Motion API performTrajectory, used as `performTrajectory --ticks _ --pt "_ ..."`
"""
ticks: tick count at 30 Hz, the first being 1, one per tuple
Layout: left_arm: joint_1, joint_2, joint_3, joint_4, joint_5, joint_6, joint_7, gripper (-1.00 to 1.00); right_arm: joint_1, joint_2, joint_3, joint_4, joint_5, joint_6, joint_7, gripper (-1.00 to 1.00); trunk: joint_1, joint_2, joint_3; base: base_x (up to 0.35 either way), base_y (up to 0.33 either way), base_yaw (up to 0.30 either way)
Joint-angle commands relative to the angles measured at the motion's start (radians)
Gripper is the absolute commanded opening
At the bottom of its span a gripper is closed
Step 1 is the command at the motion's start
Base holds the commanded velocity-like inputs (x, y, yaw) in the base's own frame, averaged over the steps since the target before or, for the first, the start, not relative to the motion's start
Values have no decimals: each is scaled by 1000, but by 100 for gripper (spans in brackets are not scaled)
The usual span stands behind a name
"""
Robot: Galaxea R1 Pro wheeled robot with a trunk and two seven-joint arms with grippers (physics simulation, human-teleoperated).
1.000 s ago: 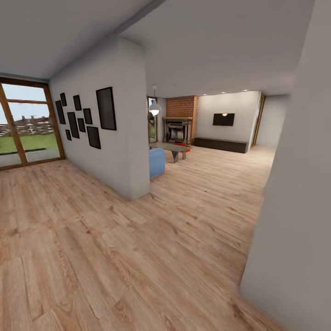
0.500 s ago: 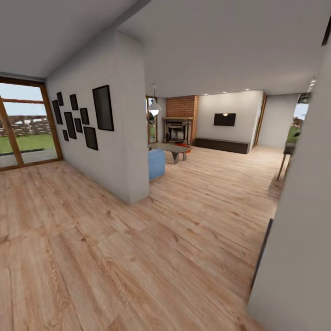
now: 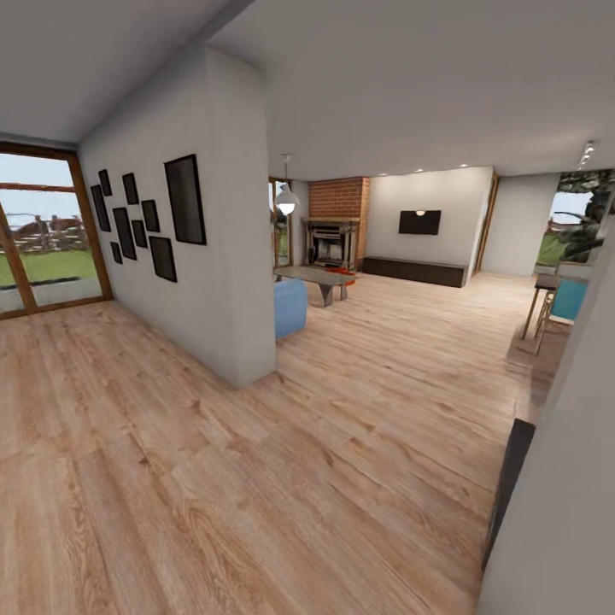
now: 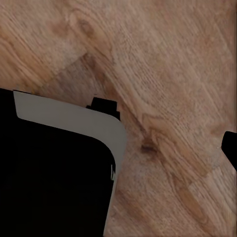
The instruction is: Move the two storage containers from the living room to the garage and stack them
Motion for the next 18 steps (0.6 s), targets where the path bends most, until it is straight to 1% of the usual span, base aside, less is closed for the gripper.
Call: performTrajectory --ticks 1,6,11,18 --pt "0 -1 0 -1 10 -2 0 100 -1 0 8 3 -10 -7 5 100 1 0 -1 325 0 0" --pt "0 -1 0 -1 10 -2 0 100 -1 0 17 3 -5 -32 3 100 1 0 -1 325 0 0" --pt "0 -1 0 -1 10 -3 0 100 -1 0 22 3 11 -36 3 100 1 0 -1 325 0 0" --pt "0 -1 0 -1 10 -4 0 100 -1 0 23 3 13 -37 2 100 1 0 -1 325 0 0"
